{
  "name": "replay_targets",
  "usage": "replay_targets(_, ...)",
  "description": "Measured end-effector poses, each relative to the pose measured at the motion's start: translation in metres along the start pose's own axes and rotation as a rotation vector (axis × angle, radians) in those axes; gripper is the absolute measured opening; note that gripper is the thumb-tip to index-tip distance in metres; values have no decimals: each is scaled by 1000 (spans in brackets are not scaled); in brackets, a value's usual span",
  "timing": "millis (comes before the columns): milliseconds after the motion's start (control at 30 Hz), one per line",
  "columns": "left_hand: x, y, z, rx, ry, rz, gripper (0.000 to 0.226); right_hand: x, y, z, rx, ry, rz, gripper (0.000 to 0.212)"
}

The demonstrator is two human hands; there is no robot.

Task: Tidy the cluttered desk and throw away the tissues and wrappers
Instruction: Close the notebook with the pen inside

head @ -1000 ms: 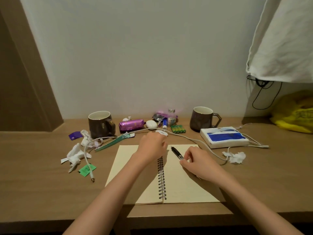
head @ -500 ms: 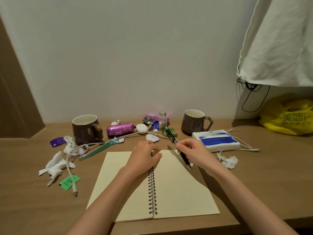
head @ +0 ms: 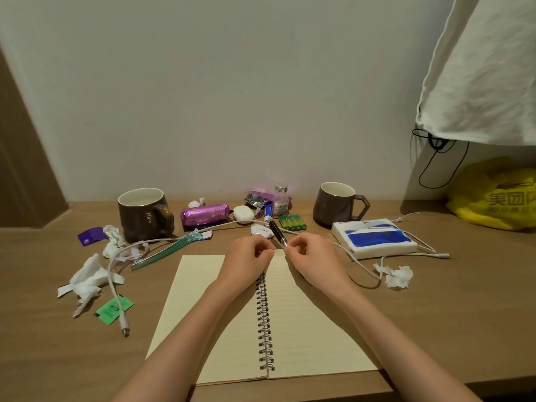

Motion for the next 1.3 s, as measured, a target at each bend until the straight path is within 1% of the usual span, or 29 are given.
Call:
replay_targets(133,-2,-2,-3,25,14,18,10,-6,2,-9,40,50,20,28)
replay_targets(233,-5,-5,-9,46,-5,19,13,-7,5,-11,53,76,14,30)
replay_targets(433,-10,-10,-21,84,-47,35,19,-8,8,-9,14,83,-40,27)
replay_targets(567,-11,-11,-23,103,-70,39,20,-14,7,-9,-40,88,-121,28)
replay_targets(767,-10,-12,-27,144,-138,59,20,-16,13,-7,-68,158,-180,37)
replay_targets(900,-9,-12,-28,151,-149,66,20,-8,16,4,-109,204,-148,39)
replay_targets(1133,-6,-9,-26,145,-161,85,25,12,24,14,-127,249,-72,36)
replay_targets(1300,-4,-7,-21,132,-217,90,23,18,27,17,-143,250,-57,33)
Point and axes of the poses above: each hand's wrist, its own y-axis away from the middle knuckle, its own x-axis out of the back of the hand, z = x × y, the point moved 9 cm from there along -y, towards the middle knuckle, and after that the axes turned 4 degrees about y, right-handed, at the moved point
